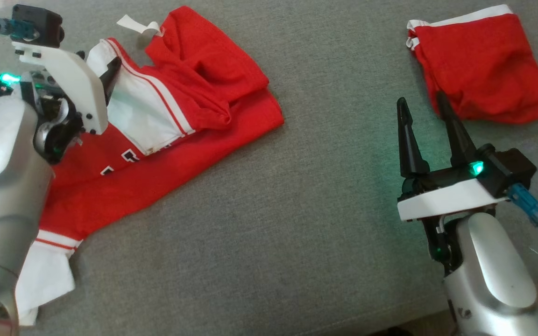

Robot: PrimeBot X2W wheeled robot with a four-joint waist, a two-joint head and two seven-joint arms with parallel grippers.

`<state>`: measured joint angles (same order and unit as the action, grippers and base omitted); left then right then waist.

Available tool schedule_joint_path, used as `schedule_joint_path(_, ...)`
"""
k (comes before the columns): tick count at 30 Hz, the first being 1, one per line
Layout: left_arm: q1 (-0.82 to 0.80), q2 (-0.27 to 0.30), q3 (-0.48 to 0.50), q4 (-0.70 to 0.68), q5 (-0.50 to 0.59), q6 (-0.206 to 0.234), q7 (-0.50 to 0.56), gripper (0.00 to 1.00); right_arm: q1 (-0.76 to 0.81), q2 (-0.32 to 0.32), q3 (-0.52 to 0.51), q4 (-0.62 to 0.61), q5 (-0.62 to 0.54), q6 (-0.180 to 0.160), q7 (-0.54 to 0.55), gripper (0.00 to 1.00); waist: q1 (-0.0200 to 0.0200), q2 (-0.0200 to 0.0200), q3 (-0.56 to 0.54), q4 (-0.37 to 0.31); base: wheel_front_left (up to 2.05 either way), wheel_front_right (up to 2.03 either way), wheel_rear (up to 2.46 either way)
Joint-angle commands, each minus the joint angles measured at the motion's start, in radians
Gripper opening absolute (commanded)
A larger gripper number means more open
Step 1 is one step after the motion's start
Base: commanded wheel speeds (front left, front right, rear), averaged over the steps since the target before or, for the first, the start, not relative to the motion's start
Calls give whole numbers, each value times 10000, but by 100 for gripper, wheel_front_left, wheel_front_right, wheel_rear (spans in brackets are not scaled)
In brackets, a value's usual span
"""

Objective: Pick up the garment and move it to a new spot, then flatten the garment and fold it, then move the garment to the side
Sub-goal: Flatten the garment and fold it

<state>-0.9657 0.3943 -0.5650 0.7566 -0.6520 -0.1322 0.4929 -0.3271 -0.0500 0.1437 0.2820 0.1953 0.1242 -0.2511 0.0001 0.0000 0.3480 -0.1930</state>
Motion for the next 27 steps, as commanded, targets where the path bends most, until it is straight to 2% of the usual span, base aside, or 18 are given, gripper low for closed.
schedule_joint_path(1,-604,398,189,-198,-226,17,101,100,-218,-3,175,-362,72,65,-107,100,-1,0,8,-21,0,0,0)
schedule_joint_path(6,-623,258,39,57,-908,16,511,100,-217,-3,177,-361,71,65,-107,100,-1,0,42,-53,0,0,0)
schedule_joint_path(7,-617,240,-9,64,-1043,16,617,87,-220,-3,183,-354,73,65,-107,100,-1,0,44,-58,0,0,0)
schedule_joint_path(9,-629,262,-119,-38,-1226,16,619,0,-227,-3,197,-342,69,65,-107,100,-1,0,57,-67,0,0,0)
schedule_joint_path(14,-863,228,339,68,-1792,32,-111,0,-246,-3,215,-312,51,65,-107,100,-1,0,74,-79,0,0,0)
schedule_joint_path(20,-1579,86,1329,516,-2338,382,-1356,0,-254,-3,250,-270,47,65,-107,100,-1,0,69,-65,0,0,0)
schedule_joint_path(26,-2461,187,2299,960,-2606,1004,-2917,0,-286,-3,217,-292,22,65,-107,100,-1,0,215,9,0,0,0)
schedule_joint_path(27,-2461,187,2299,960,-2606,1004,-2917,0,-286,-3,217,-292,22,65,-107,100,-1,0,215,9,0,0,0)
